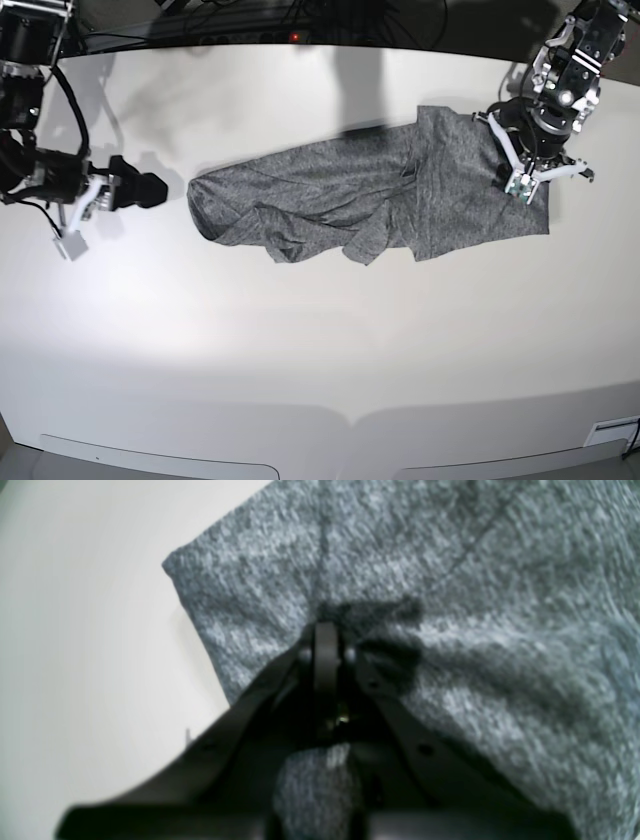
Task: Fold the T-shirt properly
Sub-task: 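Move the right gripper to the strip's other end and grasp it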
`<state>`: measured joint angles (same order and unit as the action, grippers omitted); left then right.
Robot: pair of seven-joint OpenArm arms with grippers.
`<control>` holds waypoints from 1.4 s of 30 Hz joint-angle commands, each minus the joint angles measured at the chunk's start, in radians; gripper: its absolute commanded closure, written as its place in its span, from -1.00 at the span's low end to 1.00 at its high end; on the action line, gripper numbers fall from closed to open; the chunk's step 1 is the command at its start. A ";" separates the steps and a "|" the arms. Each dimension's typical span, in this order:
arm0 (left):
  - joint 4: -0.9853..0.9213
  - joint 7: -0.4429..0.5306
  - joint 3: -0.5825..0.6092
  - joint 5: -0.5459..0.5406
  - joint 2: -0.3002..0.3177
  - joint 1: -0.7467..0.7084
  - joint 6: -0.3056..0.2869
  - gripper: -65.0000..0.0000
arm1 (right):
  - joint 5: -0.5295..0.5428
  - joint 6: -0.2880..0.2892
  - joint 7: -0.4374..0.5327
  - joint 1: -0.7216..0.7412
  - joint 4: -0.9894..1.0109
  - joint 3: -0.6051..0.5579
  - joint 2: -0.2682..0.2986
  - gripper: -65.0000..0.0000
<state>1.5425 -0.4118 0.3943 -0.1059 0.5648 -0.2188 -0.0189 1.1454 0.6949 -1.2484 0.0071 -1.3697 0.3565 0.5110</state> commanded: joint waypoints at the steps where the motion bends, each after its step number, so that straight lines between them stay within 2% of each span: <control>1: -0.004 -0.039 0.006 -0.026 0.003 -0.013 -0.042 1.00 | -0.023 0.003 0.031 0.032 -0.016 -0.012 0.005 -0.29; 4: -0.003 -0.039 0.006 -0.026 0.003 -0.013 -0.042 1.00 | -0.150 0.003 0.078 0.084 -0.016 -0.056 -0.048 -0.29; 7: 0.006 -0.040 0.006 -0.027 0.003 -0.013 -0.042 1.00 | -0.219 0.003 0.079 0.132 -0.015 -0.086 -0.091 -0.29; 13: 0.048 -0.051 0.006 -0.027 0.003 -0.013 -0.042 1.00 | -0.362 0.003 0.083 0.174 -0.004 -0.145 -0.117 -0.29; 24: 0.113 -0.069 0.006 -0.026 0.003 -0.013 -0.042 1.00 | -0.361 0.003 0.091 0.233 0.204 -0.154 -0.116 -0.29; 34: 0.113 -0.074 0.006 -0.027 0.003 -0.014 -0.042 1.00 | -0.350 0.003 0.085 0.340 0.212 -0.153 -0.083 -0.29; 42: 0.113 -0.074 0.006 -0.027 0.003 -0.013 -0.042 1.00 | -0.359 0.003 0.128 0.339 0.294 -0.154 -0.077 -0.29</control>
<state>1.6432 -0.4782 0.4007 -0.1261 0.5617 -0.2325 -0.0551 0.7761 0.6930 -1.1290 0.3191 -1.0615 0.1963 0.4202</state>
